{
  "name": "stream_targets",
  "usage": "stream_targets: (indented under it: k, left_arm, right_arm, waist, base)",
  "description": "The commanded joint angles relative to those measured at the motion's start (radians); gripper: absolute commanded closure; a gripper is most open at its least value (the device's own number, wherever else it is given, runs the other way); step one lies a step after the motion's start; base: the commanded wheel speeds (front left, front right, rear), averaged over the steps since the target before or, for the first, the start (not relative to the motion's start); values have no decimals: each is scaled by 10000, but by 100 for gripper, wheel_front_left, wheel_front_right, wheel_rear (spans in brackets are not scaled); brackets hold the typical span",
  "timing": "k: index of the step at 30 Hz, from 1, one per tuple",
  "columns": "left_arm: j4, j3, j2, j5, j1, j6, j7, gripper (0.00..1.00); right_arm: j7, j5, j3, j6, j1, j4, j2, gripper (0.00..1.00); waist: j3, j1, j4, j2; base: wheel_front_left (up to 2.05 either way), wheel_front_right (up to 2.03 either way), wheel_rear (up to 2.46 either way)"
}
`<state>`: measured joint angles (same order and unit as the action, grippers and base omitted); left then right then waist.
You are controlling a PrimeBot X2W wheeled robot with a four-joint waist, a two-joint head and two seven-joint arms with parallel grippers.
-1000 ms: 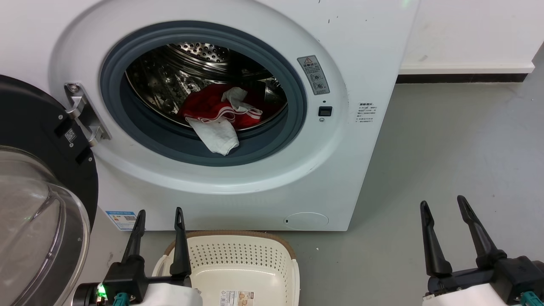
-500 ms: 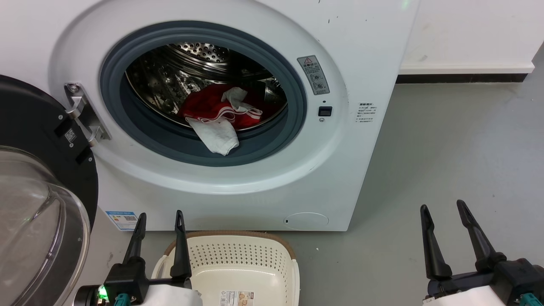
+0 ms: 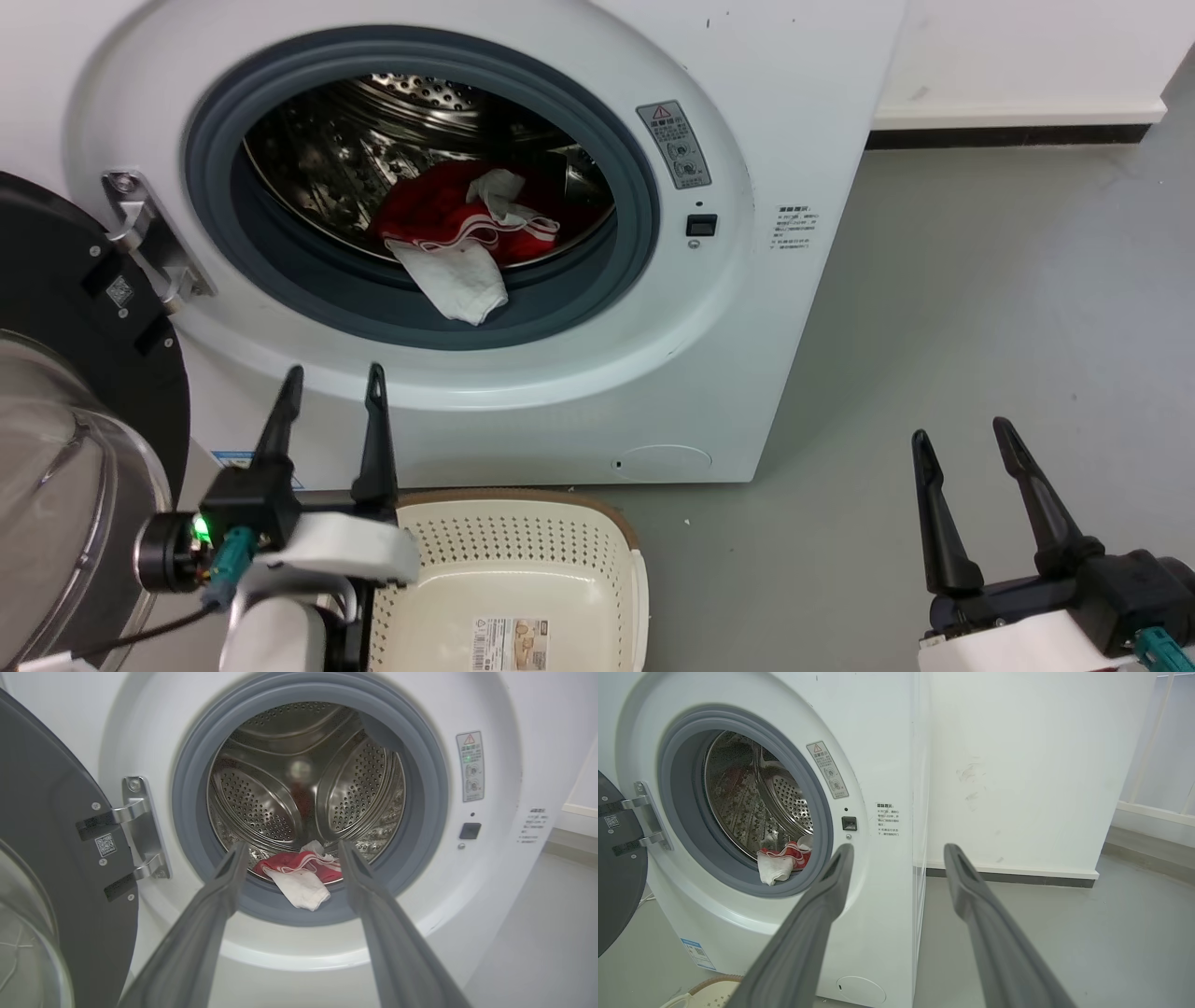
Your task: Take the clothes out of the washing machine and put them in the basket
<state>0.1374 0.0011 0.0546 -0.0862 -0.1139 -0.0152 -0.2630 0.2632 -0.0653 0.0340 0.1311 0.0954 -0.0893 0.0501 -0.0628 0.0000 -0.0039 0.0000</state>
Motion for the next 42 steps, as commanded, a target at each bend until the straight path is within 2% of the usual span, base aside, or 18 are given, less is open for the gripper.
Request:
stream_targets:
  k: [1,10,16,23,28,33,42]
  left_arm:
    - [306,172,95,61,-589,-135,-26,0]
    - [2053,771,765,258,-3730,-633,-28,0]
    - [3060,746,1248,499,-5414,-727,-26,0]
    - [5632,442,1847,505,-7911,-922,108,0]
    - [7042,-41,2426,601,-9658,-1070,853,0]
    - [8110,-834,2839,540,-11134,-1132,2213,0]
    - [8917,-3003,3284,-935,-12728,-1137,4927,0]
  right_arm:
    - [25,88,-9,-7,-229,-38,3,0]
    - [25,72,-44,-7,-1064,-278,-3,0]
    - [25,-57,-90,-7,-1521,-384,-5,0]
    - [25,-280,-96,-7,-2156,-559,-3,0]
    - [25,-493,-142,-7,-2610,-665,-5,0]
    - [25,-679,-192,-7,-2972,-728,-5,0]
    - [25,-935,-145,-7,-3294,-768,-5,0]
  waist:
    - [-322,0,-194,0]
    - [-1914,0,-986,0]
    - [-2856,0,-1340,0]
    - [-4009,0,-1627,0]
    - [-4781,0,-1738,0]
    - [-5385,0,-1796,0]
    - [-5967,0,-1907,0]
  base:
    - [0,0,0]
    - [0,0,0]
    - [0,0,0]
    - [0,0,0]
    - [0,0,0]
    - [0,0,0]
    - [0,0,0]
